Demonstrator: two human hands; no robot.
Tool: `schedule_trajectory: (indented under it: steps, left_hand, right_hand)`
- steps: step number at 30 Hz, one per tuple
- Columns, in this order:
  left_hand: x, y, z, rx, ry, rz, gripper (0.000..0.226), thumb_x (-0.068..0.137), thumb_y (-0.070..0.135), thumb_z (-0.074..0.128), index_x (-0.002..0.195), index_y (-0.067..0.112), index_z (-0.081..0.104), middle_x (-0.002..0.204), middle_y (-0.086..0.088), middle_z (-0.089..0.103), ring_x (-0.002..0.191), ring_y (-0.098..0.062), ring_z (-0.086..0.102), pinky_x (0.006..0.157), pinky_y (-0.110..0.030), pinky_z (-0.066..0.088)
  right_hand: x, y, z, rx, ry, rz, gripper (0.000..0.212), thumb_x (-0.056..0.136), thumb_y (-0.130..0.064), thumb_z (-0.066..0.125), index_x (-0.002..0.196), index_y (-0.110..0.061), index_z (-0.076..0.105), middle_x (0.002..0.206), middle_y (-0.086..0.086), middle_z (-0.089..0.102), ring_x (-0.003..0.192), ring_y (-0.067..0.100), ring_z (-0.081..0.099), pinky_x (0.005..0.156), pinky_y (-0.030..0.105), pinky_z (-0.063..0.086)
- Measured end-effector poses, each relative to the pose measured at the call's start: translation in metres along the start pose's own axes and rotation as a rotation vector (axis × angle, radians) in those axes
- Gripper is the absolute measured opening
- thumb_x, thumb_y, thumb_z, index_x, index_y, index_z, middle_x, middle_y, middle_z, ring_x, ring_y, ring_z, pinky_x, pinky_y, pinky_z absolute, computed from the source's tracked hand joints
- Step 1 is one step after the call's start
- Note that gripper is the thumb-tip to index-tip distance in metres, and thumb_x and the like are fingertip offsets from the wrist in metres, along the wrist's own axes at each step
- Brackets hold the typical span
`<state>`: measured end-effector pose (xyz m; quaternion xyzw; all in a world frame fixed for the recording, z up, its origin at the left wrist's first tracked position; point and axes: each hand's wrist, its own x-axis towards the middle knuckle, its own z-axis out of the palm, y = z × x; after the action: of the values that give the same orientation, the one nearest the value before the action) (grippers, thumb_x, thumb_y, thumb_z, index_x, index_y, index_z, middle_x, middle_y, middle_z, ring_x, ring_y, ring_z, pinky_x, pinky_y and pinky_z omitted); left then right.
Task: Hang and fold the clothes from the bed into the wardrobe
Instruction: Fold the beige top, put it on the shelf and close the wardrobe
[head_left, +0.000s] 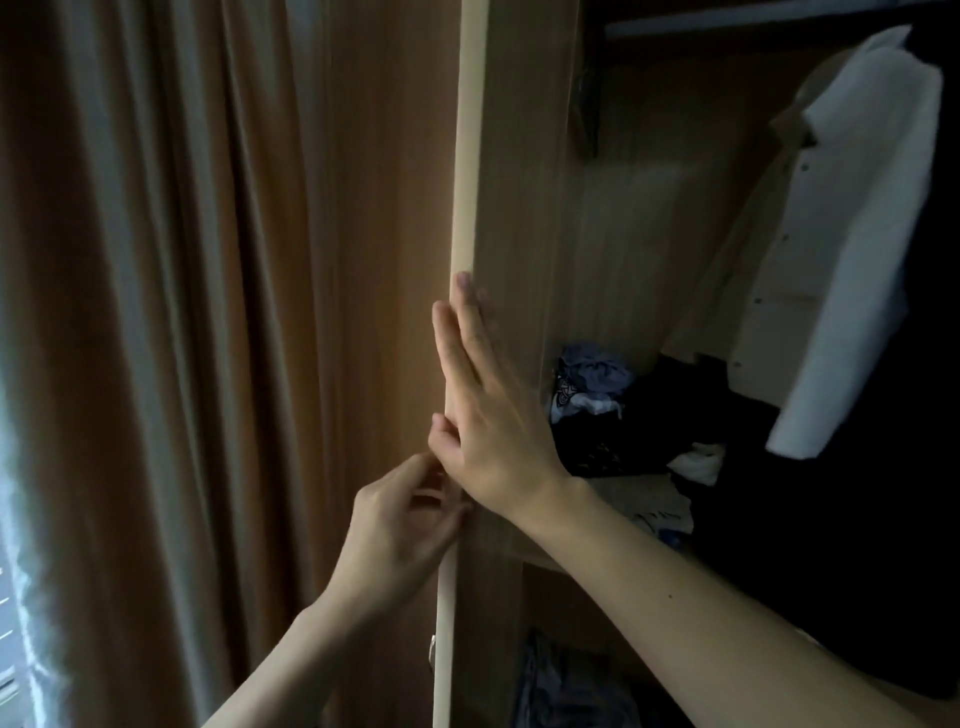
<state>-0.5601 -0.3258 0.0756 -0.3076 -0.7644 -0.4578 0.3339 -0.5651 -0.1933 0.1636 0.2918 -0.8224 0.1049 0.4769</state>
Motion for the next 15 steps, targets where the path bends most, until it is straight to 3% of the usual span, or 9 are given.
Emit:
schedule_trajectory:
  steps: [3,6,8,10,12,15]
  left_hand:
    - [0.0,0.002,0.015,-0.055,0.08,-0.016,0.019,0.085,0.016,0.075,0.103,0.015,0.069,0.092,0.009,0.071,0.085,-0.015,0.07,0.074,-0.035,0.06]
    - [-0.001,0.002,0.022,-0.063,0.078,-0.015,0.023,0.082,0.018,0.077,0.103,0.014,0.069,0.094,0.008,0.071,0.086,-0.014,0.07,0.075,-0.032,0.059]
    - [-0.001,0.003,0.027,-0.067,0.077,-0.014,0.024,0.081,0.017,0.079,0.102,0.014,0.069,0.093,0.007,0.071,0.086,-0.014,0.07,0.075,-0.03,0.059]
    - [-0.001,0.005,0.033,-0.067,0.079,-0.011,0.026,0.08,0.017,0.08,0.103,0.014,0.069,0.093,0.006,0.07,0.086,-0.014,0.07,0.075,-0.027,0.059]
    - [-0.002,0.008,0.038,-0.065,0.084,-0.003,0.029,0.079,0.016,0.081,0.105,0.014,0.068,0.093,0.006,0.069,0.087,-0.014,0.069,0.075,-0.024,0.058]
    - [-0.002,0.014,0.045,-0.074,0.086,0.013,0.034,0.077,0.017,0.082,0.107,0.017,0.067,0.094,0.006,0.067,0.087,-0.011,0.068,0.074,-0.018,0.056]
  right_hand:
    - [-0.003,0.006,-0.008,0.042,0.003,-0.024,0.092,0.085,-0.008,0.066,0.155,-0.002,0.007,0.164,0.013,-0.007,0.152,0.023,-0.009,0.104,0.018,0.043]
    - [-0.008,0.015,-0.014,0.088,0.017,-0.03,0.09,0.084,-0.008,0.069,0.154,-0.001,0.014,0.164,0.016,-0.003,0.152,0.023,-0.004,0.103,0.015,0.039]
    - [-0.012,0.02,-0.015,0.118,0.026,-0.026,0.088,0.083,-0.008,0.069,0.154,-0.001,0.017,0.163,0.018,-0.003,0.151,0.025,0.011,0.101,0.009,0.036]
    - [-0.017,0.024,-0.018,0.13,0.031,-0.02,0.087,0.084,-0.011,0.069,0.154,-0.003,0.018,0.163,0.018,-0.005,0.143,0.026,0.034,0.088,0.0,0.032]
    - [-0.021,0.029,-0.022,0.132,0.043,-0.03,0.086,0.085,-0.013,0.069,0.154,-0.004,0.018,0.163,0.018,-0.004,0.142,0.027,0.036,0.088,0.005,0.037]
    - [-0.026,0.034,-0.03,0.129,0.056,-0.036,0.084,0.085,-0.012,0.07,0.153,-0.001,0.02,0.163,0.02,-0.002,0.151,0.022,0.015,0.091,0.024,0.052]
